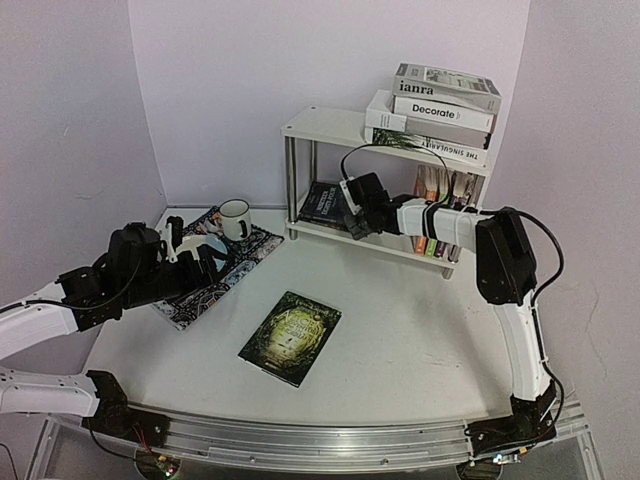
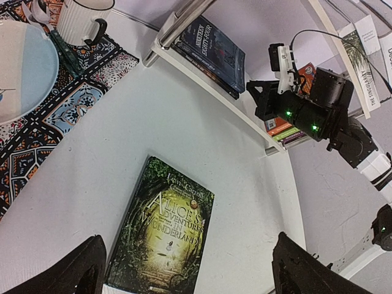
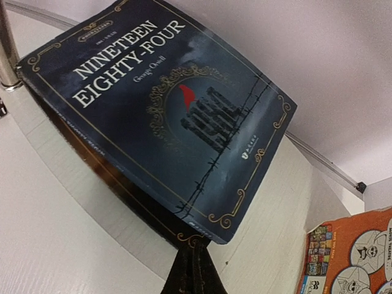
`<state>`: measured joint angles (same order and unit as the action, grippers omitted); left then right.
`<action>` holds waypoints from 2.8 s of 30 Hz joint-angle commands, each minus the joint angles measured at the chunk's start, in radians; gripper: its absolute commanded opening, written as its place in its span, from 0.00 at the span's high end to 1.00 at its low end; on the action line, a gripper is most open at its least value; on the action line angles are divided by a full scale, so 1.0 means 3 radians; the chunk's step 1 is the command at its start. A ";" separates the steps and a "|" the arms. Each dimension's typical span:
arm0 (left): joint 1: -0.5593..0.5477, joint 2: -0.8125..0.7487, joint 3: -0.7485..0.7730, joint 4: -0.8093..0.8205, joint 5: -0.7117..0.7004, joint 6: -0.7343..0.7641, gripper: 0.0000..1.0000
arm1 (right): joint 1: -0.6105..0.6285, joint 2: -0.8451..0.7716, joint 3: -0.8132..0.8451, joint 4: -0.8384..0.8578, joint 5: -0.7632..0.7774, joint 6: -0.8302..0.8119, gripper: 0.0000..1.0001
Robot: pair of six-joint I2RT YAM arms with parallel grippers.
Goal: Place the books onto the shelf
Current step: Adjust the book at the book pile on the shelf.
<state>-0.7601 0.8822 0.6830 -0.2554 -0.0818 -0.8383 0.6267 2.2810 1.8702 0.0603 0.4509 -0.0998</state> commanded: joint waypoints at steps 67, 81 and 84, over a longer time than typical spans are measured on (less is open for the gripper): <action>0.0008 0.0092 0.0032 0.0008 -0.0008 0.0009 0.05 | -0.0238 -0.0061 -0.0112 0.0058 -0.0153 -0.0163 1.00; 0.0008 0.0131 0.0049 0.0008 -0.0001 0.0006 0.05 | -0.0233 -0.0384 -0.0593 0.0378 -0.0610 -0.0244 1.00; 0.0008 0.0143 0.0055 0.0008 0.0002 0.0002 0.05 | -0.0233 -0.0477 -0.0712 0.0427 -0.0682 -0.0258 1.00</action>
<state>-0.7601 0.9204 0.6827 -0.2560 -0.0814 -0.8383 0.5513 2.2321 1.6986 0.1563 0.2900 -0.1683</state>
